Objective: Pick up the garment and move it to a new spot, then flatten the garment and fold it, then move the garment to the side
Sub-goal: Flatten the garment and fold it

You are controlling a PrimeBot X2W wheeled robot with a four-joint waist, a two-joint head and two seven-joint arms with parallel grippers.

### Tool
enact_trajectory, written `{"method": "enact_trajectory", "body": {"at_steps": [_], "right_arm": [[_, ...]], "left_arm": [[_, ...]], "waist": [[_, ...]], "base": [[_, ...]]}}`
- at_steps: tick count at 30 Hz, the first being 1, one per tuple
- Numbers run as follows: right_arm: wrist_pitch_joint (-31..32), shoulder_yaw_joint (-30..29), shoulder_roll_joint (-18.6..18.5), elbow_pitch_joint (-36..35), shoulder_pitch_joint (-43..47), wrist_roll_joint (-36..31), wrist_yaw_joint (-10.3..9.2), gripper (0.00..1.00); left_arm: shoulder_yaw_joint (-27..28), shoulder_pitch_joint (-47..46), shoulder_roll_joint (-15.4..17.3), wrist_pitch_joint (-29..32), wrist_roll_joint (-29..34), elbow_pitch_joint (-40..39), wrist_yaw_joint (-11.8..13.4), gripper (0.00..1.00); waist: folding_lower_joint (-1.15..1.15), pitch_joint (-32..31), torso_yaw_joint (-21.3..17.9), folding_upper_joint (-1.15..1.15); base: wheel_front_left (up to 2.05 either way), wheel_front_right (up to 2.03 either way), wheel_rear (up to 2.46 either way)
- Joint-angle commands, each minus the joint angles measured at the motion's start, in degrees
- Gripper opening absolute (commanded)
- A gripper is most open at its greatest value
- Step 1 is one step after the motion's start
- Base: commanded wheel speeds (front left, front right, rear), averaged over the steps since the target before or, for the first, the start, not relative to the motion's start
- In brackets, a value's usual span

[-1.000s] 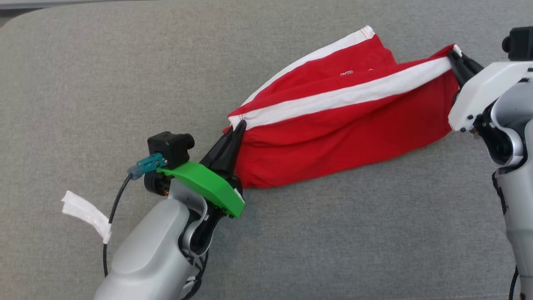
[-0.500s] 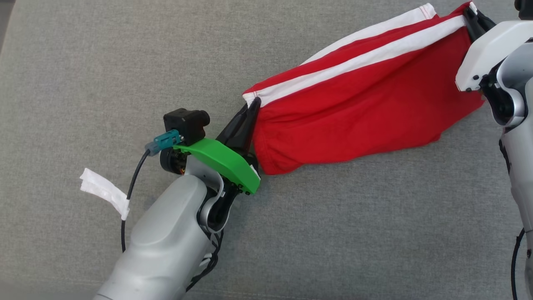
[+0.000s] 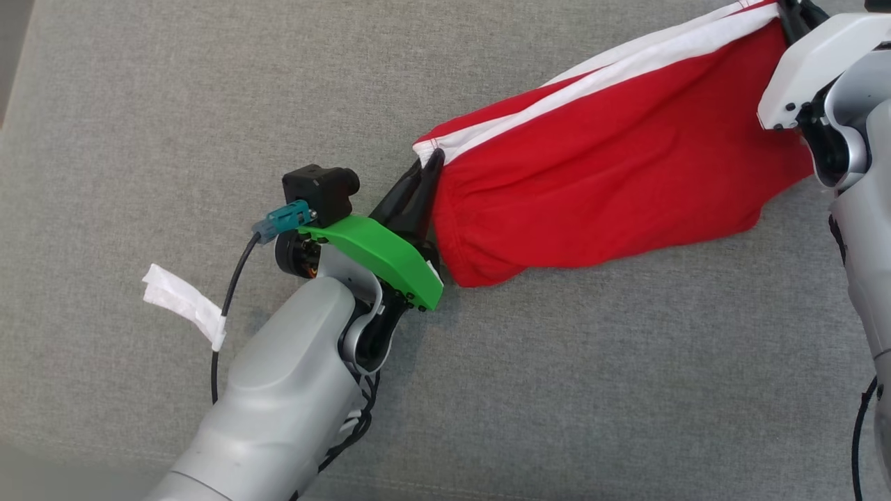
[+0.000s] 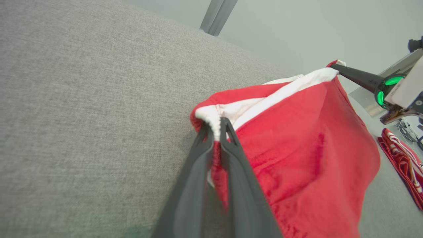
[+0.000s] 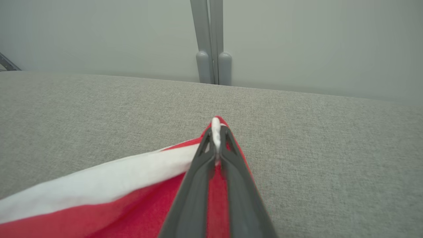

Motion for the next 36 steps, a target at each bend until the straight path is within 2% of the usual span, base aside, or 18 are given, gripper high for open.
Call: {"method": "enact_trajectory", "body": {"at_steps": [1,8,12,16,21,26,30,36], "right_arm": [[-1.03,0.29,0.12,0.63,-1.13,-0.07,-0.03,1.0],[-3.57,2.04,0.32,3.59,-2.02,1.53,-0.03,1.0],[-3.35,3.21,-0.46,4.56,-0.93,3.51,-0.03,1.0],[-2.23,4.21,-2.57,4.86,0.96,5.6,-0.03,1.0],[-0.03,4.2,-5.33,4.79,3.8,8.93,-0.03,1.0],[1.38,4.46,-6.81,3.79,6.27,11.69,-0.03,1.0],[2.58,4.53,-7.11,3.41,6.97,14.22,-0.03,1.0],[4.68,4.99,-7.99,5.34,6.9,15.39,-0.03,1.0]], "left_arm": [[-0.13,-1.17,0.07,-0.37,-0.45,0.37,-0.14,1.0],[1.12,-0.47,0.01,-1.6,-1.7,0.26,0.41,1.0],[2.33,1.84,0.03,-2.01,-0.2,-0.2,0.17,1.0],[8.58,5.48,1.12,-1.94,5.13,-5.29,0.07,1.0],[17.24,11.99,1.36,-1.96,15.03,-13.8,-0.25,1.0],[23.49,17.94,1.35,-1.96,25.04,-20.04,-0.9,1.0],[28.29,21.45,0.7,-1.97,28.94,-23.26,-1.12,1.0],[31.9,24.82,0.39,-1.97,32.11,-25.7,-1.48,1.0]], "waist": [[0.0,-0.08,0.07,0.0],[0.0,-1.76,0.14,0.0],[0.0,-3.57,0.28,0.0],[0.0,-5.25,0.75,0.0],[0.0,-6.3,1.3,0.0],[0.0,-6.32,1.64,0.0],[0.0,-5.18,1.95,0.0],[0.0,-3.53,3.31,0.0]], "base": [[0.0,0.0,0.0],[0.0,0.0,0.0],[0.0,0.0,0.0],[0.0,0.0,0.0],[0.0,0.0,0.0],[0.0,0.0,0.0],[0.0,0.0,0.0],[0.0,0.0,0.0]]}}
